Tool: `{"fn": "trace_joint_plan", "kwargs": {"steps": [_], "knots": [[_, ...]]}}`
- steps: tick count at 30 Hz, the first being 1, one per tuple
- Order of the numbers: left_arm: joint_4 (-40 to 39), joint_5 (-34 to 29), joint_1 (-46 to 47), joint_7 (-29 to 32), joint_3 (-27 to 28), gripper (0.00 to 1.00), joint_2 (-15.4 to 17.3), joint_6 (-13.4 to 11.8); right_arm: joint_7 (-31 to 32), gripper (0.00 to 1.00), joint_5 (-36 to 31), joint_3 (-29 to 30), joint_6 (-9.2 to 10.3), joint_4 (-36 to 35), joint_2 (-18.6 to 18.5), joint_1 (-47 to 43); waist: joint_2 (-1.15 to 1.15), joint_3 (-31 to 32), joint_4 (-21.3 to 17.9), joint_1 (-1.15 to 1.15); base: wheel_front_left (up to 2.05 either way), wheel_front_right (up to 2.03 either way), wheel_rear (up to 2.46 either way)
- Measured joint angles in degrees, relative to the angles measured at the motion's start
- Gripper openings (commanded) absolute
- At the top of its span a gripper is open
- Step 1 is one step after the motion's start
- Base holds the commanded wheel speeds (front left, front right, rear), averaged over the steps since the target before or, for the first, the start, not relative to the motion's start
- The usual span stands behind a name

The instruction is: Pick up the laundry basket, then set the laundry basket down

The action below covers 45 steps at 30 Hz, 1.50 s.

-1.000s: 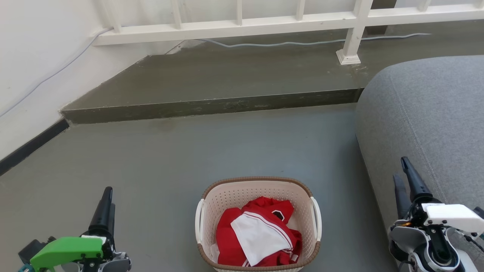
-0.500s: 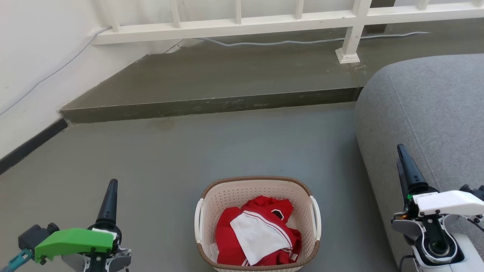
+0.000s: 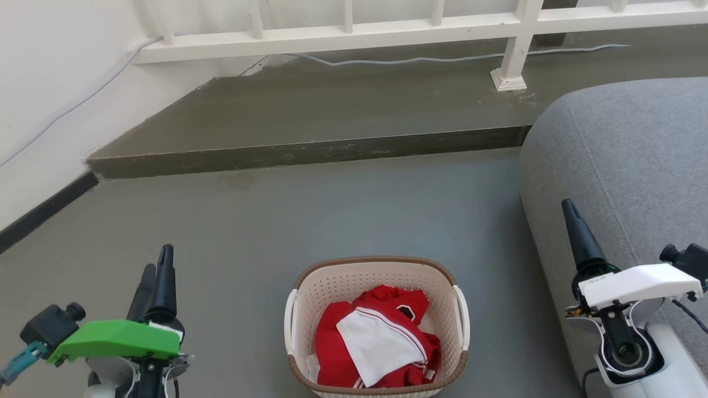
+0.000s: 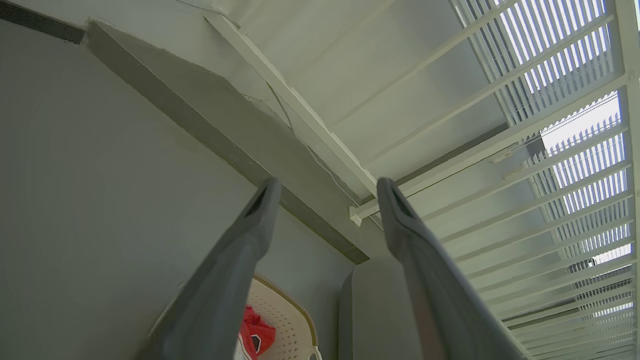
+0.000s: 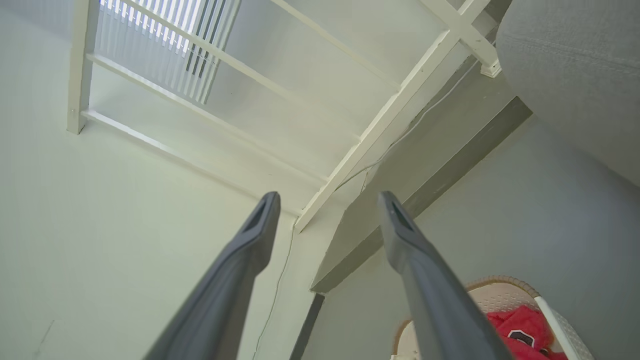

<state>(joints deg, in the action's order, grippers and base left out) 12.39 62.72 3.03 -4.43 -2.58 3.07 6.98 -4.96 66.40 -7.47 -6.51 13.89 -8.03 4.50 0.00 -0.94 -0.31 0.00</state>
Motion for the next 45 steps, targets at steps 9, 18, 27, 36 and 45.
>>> {"fn": "trace_joint_plan", "kwargs": {"steps": [9, 18, 27, 36, 45], "knots": [[-1.51, -13.56, 0.59, -1.76, -1.44, 1.00, 0.29, -0.93, -1.78, 1.00, -11.48, -1.71, 1.29, -0.44, -1.13, 1.43, 0.00, -0.26, -0.05, 0.00, 0.00, 0.00, 0.00], [-1.82, -22.21, 0.59, -3.69, -3.25, 1.00, 0.07, -1.54, -3.43, 1.00, -19.76, -3.58, 2.37, -0.78, -1.18, 2.15, 0.00, -0.44, 0.00, 0.00, 0.00, 0.00, 0.00], [-2.56, -30.43, 0.62, -5.78, -4.16, 1.00, -0.09, -2.22, -5.16, 1.00, -28.20, -4.89, 3.42, -0.48, -1.12, 2.38, 0.00, -0.44, -0.07, 0.00, 0.00, 0.00, 0.00], [-3.76, -36.71, 0.80, -7.30, -4.85, 1.00, -0.24, -2.47, -6.71, 1.00, -34.54, -5.99, 3.68, -0.46, -1.09, 3.44, 0.00, -0.47, -0.14, 0.00, 0.00, 0.00, 0.00], [-4.67, -43.65, 0.95, -8.84, -5.19, 1.00, -0.31, -2.52, -8.33, 1.00, -41.66, -6.71, 4.11, -0.44, -1.04, 3.74, 0.00, -0.73, -0.11, 0.00, 0.00, 0.00, 0.00]]}}
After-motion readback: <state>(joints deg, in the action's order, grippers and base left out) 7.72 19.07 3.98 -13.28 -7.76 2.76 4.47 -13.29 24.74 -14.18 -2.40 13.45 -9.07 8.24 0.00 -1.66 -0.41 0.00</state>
